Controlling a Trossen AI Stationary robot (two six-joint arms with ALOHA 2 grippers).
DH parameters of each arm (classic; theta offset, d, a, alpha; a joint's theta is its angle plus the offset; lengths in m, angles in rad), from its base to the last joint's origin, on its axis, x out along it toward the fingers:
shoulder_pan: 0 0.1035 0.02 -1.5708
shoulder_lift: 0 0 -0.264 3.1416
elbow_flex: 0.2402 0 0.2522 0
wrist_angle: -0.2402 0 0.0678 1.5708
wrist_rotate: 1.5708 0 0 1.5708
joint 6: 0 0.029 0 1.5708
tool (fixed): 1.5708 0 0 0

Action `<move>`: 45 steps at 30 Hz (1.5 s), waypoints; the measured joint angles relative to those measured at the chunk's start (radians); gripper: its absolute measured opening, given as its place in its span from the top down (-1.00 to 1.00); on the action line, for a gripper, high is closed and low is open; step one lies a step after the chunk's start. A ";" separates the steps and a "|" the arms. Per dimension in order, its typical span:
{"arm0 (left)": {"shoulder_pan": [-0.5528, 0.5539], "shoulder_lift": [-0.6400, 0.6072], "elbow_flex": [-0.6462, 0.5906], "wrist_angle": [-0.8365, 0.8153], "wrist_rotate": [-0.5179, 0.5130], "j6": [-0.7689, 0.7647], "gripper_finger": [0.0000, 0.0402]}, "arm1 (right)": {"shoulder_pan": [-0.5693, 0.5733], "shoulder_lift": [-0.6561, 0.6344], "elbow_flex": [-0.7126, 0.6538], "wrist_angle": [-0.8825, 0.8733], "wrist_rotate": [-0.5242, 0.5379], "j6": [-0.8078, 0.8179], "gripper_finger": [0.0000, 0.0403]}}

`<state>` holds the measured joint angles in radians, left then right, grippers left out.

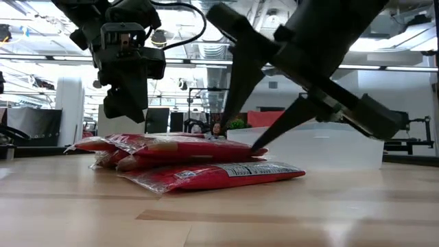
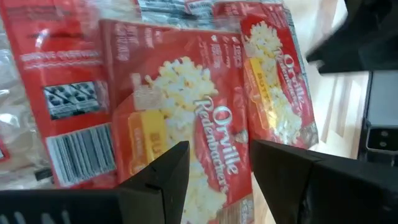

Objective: Sort popcorn bags into baskets
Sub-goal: Put the red popcorn bag into the transparent bin

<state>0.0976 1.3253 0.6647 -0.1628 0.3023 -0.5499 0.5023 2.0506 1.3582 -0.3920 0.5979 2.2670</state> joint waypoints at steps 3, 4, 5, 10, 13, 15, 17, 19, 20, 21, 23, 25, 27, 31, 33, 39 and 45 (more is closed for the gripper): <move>-0.015 0.039 0.000 0.017 0.006 -0.007 0.22 | -0.017 0.000 -0.001 -0.028 0.004 0.000 0.03; -0.021 0.054 0.000 0.035 0.009 -0.007 0.22 | -0.023 0.000 -0.001 -0.028 0.005 -0.003 0.03; -0.027 0.069 0.000 0.055 0.008 -0.009 0.22 | -0.027 0.000 -0.001 -0.023 0.005 -0.010 0.04; -0.037 0.110 0.001 0.090 0.014 -0.022 0.22 | -0.039 0.000 0.000 -0.022 0.003 -0.021 0.06; -0.045 0.115 0.000 0.123 0.018 -0.032 0.22 | -0.039 0.000 0.000 -0.027 0.001 -0.022 0.07; -0.053 0.116 0.000 0.140 0.016 -0.046 0.22 | -0.039 0.004 0.000 -0.027 -0.005 -0.022 0.08; -0.063 0.115 0.001 0.167 0.011 -0.058 0.22 | -0.039 0.034 0.002 -0.001 -0.017 -0.019 0.08; -0.073 0.115 0.001 0.170 0.008 -0.064 0.22 | -0.038 0.044 0.000 0.024 -0.019 -0.017 0.09; -0.080 0.115 0.001 0.172 0.007 -0.064 0.22 | -0.038 0.058 0.002 0.068 -0.019 -0.017 0.09; -0.086 0.115 0.002 0.178 0.007 -0.064 0.22 | -0.038 0.076 0.004 0.112 -0.010 -0.016 0.08; -0.098 0.115 0.003 0.184 -0.003 -0.064 0.22 | -0.038 0.093 0.005 0.155 0.005 -0.018 0.08; -0.112 0.115 0.003 0.173 -0.039 -0.056 0.22 | -0.043 0.115 0.010 0.199 0.027 -0.018 0.07; -0.123 0.115 0.003 0.177 -0.070 -0.043 0.22 | -0.049 0.126 0.011 0.232 0.036 -0.018 0.07; -0.147 0.115 0.003 0.176 -0.126 -0.027 0.22 | -0.060 0.138 0.010 0.252 0.061 -0.023 0.10; -0.154 0.116 0.003 0.166 -0.158 -0.010 0.22 | -0.064 0.137 0.009 0.257 0.073 -0.039 0.12; -0.157 0.173 0.003 0.149 -0.186 0.016 0.21 | -0.089 0.139 0.008 0.288 0.075 -0.102 0.15; -0.156 0.273 0.008 0.179 -0.109 0.013 0.21 | -0.117 0.140 0.006 0.351 0.070 -0.201 0.13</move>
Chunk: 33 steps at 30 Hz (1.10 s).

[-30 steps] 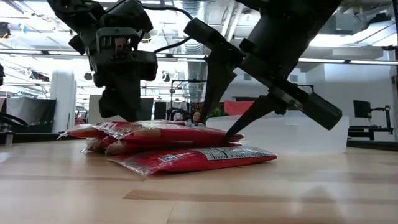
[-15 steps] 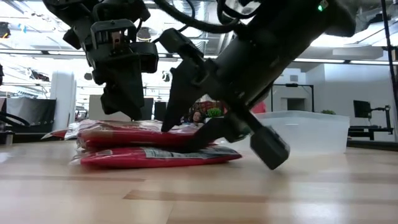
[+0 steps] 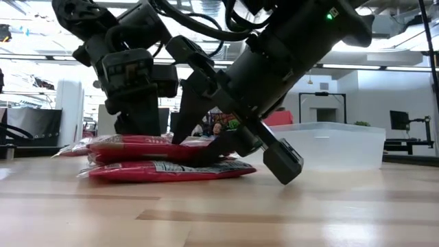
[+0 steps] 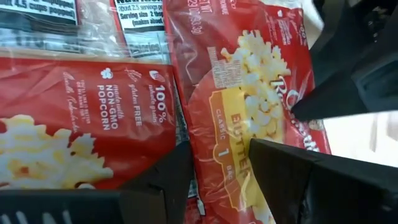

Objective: Sort popcorn bags into baskets
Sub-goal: Put the red popcorn bag into the transparent bin

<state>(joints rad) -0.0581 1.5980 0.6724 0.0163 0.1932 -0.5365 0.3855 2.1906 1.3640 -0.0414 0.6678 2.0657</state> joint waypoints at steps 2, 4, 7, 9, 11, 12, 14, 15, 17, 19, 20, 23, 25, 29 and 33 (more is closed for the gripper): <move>0.000 0.007 0.000 0.001 0.006 0.000 0.22 | -0.008 0.000 0.000 0.004 -0.003 -0.003 0.13; 0.001 0.008 -0.001 0.000 0.007 0.002 0.22 | -0.014 0.000 0.000 0.005 -0.003 -0.006 0.14; 0.001 0.001 -0.002 -0.006 0.009 0.011 0.22 | -0.017 0.000 0.000 0.005 -0.003 -0.005 0.19; 0.001 -0.004 -0.002 -0.011 0.011 0.011 0.22 | -0.017 0.000 0.000 0.002 -0.003 -0.005 0.28; 0.001 -0.004 -0.002 -0.012 0.012 0.010 0.22 | -0.014 0.000 0.000 0.002 -0.003 -0.004 0.41; 0.001 -0.004 -0.002 -0.013 0.012 0.008 0.22 | -0.013 0.001 0.000 0.002 0.000 -0.004 0.49; 0.001 -0.008 -0.002 -0.015 0.022 0.003 0.22 | -0.007 0.001 0.000 0.001 0.009 0.002 0.66; 0.001 -0.010 -0.003 -0.015 0.028 0.002 0.22 | -0.004 0.001 0.000 0.001 0.012 0.005 0.74; 0.001 -0.021 -0.003 -0.019 0.036 -0.007 0.22 | -0.001 0.001 0.000 0.002 0.014 0.004 0.88; 0.002 -0.039 -0.004 -0.025 0.057 -0.024 0.22 | 0.003 0.001 0.000 0.008 0.012 0.002 0.92; 0.007 -0.052 -0.005 -0.028 0.075 -0.035 0.22 | 0.005 -0.001 0.000 0.008 0.011 0.001 0.92; 0.026 -0.102 -0.007 -0.041 0.143 -0.075 0.22 | 0.011 -0.012 0.000 0.002 0.011 0.001 0.86; 0.046 -0.141 -0.007 -0.048 0.180 -0.105 0.22 | 0.012 -0.029 -0.001 -0.022 0.012 0.001 0.83; 0.078 -0.232 -0.005 -0.084 0.195 -0.140 0.22 | 0.024 -0.078 -0.001 -0.058 0.035 -0.029 0.87; 0.098 -0.321 0.016 -0.112 0.219 -0.166 0.22 | 0.023 -0.156 -0.001 -0.159 0.051 -0.058 0.89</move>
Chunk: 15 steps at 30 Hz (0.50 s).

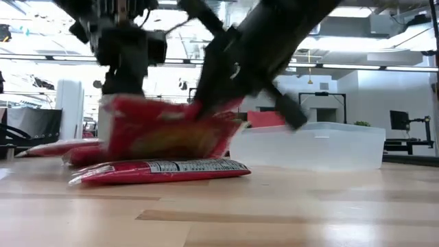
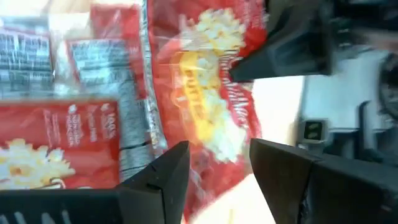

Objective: Sort popcorn bags into baskets
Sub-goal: Put the red popcorn bag into the transparent bin

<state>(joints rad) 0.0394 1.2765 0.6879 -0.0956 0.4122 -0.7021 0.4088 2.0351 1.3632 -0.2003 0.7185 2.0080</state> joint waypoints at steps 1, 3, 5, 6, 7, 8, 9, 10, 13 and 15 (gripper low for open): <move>0.002 -0.020 0.008 0.002 -0.004 -0.004 0.22 | 0.001 -0.026 0.000 -0.037 0.013 -0.001 0.88; 0.005 -0.069 0.021 -0.028 -0.008 -0.012 0.22 | -0.003 -0.075 0.001 -0.123 0.038 -0.001 0.85; 0.006 -0.101 0.042 -0.022 -0.027 -0.015 0.22 | -0.008 -0.130 0.000 -0.246 0.036 -0.004 0.84; 0.007 -0.124 0.044 -0.034 -0.037 -0.016 0.22 | -0.015 -0.153 0.000 -0.295 0.046 -0.014 0.83; 0.007 -0.141 0.050 -0.045 -0.046 -0.018 0.22 | -0.020 -0.176 0.001 -0.328 0.050 -0.020 0.84; 0.007 -0.150 0.060 -0.034 -0.068 -0.018 0.22 | -0.023 -0.203 0.001 -0.376 0.042 -0.022 0.84; 0.007 -0.160 0.063 -0.028 -0.085 -0.017 0.22 | -0.026 -0.228 0.000 -0.418 0.038 -0.023 0.85; 0.007 -0.178 0.062 -0.041 -0.096 -0.017 0.22 | -0.032 -0.243 0.000 -0.443 0.049 -0.033 0.86; 0.007 -0.195 0.062 -0.048 -0.134 -0.013 0.22 | -0.041 -0.300 0.000 -0.488 0.034 -0.067 0.86; 0.007 -0.199 0.061 -0.076 -0.141 0.004 0.22 | -0.052 -0.321 0.003 -0.470 0.058 -0.092 0.85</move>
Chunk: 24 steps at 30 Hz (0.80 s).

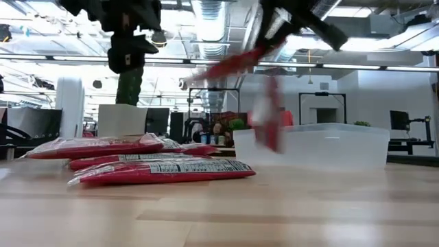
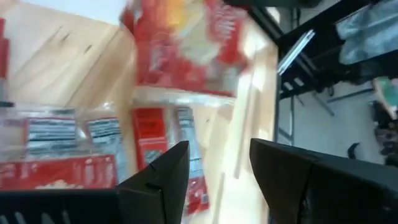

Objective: Sort popcorn bags into baskets
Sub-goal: Put the red popcorn bag into the transparent bin

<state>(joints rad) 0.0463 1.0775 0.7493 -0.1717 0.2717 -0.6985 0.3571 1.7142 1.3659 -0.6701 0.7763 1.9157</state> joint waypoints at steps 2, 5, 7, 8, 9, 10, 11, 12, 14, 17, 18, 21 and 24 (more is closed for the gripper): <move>0.000 0.002 0.000 -0.004 -0.009 0.015 0.22 | 0.001 -0.022 -0.002 0.001 -0.021 -0.015 0.83; 0.000 0.006 -0.001 -0.034 -0.025 0.052 0.22 | -0.004 -0.019 -0.002 0.094 -0.008 -0.041 0.84; 0.000 0.006 0.001 -0.036 -0.047 0.066 0.22 | -0.002 -0.004 -0.002 0.145 0.004 -0.087 0.85; 0.001 0.006 0.001 -0.045 -0.053 0.070 0.22 | -0.006 -0.002 0.000 0.188 0.021 -0.100 0.86; 0.001 0.004 0.000 -0.056 -0.056 0.069 0.22 | -0.005 -0.002 -0.001 0.194 0.018 -0.098 0.86; 0.001 0.003 -0.001 -0.056 -0.057 0.065 0.22 | -0.003 -0.003 -0.001 0.172 0.029 -0.091 0.86; 0.001 0.003 0.000 -0.053 -0.058 0.065 0.22 | -0.008 -0.002 -0.002 0.152 0.059 -0.087 0.85; 0.001 0.003 0.001 -0.059 -0.055 0.065 0.22 | -0.015 -0.003 -0.001 0.148 0.076 -0.079 0.84; 0.001 0.003 0.000 -0.061 -0.041 0.060 0.22 | -0.032 -0.025 -0.001 0.044 0.058 -0.051 0.82; 0.001 0.001 0.000 -0.073 -0.034 0.060 0.22 | -0.064 -0.069 -0.001 -0.109 0.046 -0.018 0.82; 0.001 0.001 0.000 -0.066 -0.028 0.059 0.22 | -0.074 -0.087 -0.002 -0.171 0.031 -0.010 0.82; 0.001 0.000 0.000 -0.079 -0.020 0.058 0.22 | -0.115 -0.139 -0.001 -0.316 0.000 -0.037 0.84; 0.001 0.001 0.000 -0.081 -0.018 0.059 0.22 | -0.173 -0.172 0.001 -0.428 -0.068 -0.099 0.84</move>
<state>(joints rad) 0.0471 1.0785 0.7494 -0.2526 0.2535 -0.6399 0.1837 1.5422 1.3671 -1.0980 0.7085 1.8168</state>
